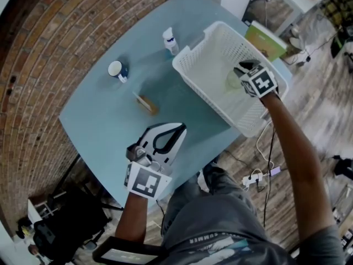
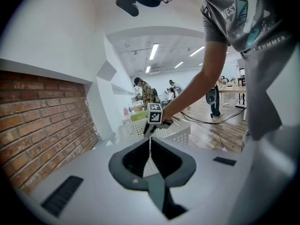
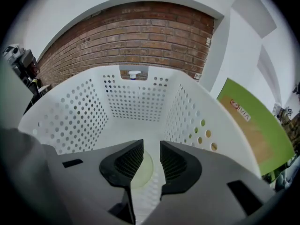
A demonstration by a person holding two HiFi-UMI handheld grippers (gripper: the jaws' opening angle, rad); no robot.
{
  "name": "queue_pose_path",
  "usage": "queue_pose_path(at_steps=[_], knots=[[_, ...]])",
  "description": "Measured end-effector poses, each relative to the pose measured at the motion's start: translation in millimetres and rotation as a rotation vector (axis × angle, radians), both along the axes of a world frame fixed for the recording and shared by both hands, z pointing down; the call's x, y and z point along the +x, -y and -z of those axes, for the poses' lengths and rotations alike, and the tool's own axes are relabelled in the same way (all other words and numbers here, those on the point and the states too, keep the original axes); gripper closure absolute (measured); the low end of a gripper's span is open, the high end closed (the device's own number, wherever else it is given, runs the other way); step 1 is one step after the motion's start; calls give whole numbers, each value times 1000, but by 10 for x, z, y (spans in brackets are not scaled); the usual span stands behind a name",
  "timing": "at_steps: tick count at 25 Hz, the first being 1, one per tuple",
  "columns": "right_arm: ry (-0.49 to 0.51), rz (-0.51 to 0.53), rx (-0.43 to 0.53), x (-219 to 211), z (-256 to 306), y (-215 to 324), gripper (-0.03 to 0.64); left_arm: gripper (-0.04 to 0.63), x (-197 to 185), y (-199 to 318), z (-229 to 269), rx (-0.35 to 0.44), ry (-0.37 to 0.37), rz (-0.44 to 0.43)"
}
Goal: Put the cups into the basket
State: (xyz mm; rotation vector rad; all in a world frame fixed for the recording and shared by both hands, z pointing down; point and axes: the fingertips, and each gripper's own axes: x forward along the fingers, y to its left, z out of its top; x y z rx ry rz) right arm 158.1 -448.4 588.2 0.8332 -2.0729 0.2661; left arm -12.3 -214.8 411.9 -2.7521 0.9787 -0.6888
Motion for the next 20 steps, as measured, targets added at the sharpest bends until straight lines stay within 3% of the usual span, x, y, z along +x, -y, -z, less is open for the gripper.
queue_pose_path(at_steps=[7, 9, 15, 20], knots=[[79, -24, 214, -107, 773, 26, 520, 581, -24, -51, 114, 20, -19, -11], [121, -21, 267, -172, 1045, -40, 601, 581, -33, -75, 161, 30, -26, -17], [234, 20, 400, -399, 1824, -413, 606, 581, -76, -166, 283, 55, -43, -30], [257, 103, 501, -603, 2311, -867, 604, 581, -111, -287, 345, 72, -71, -45]])
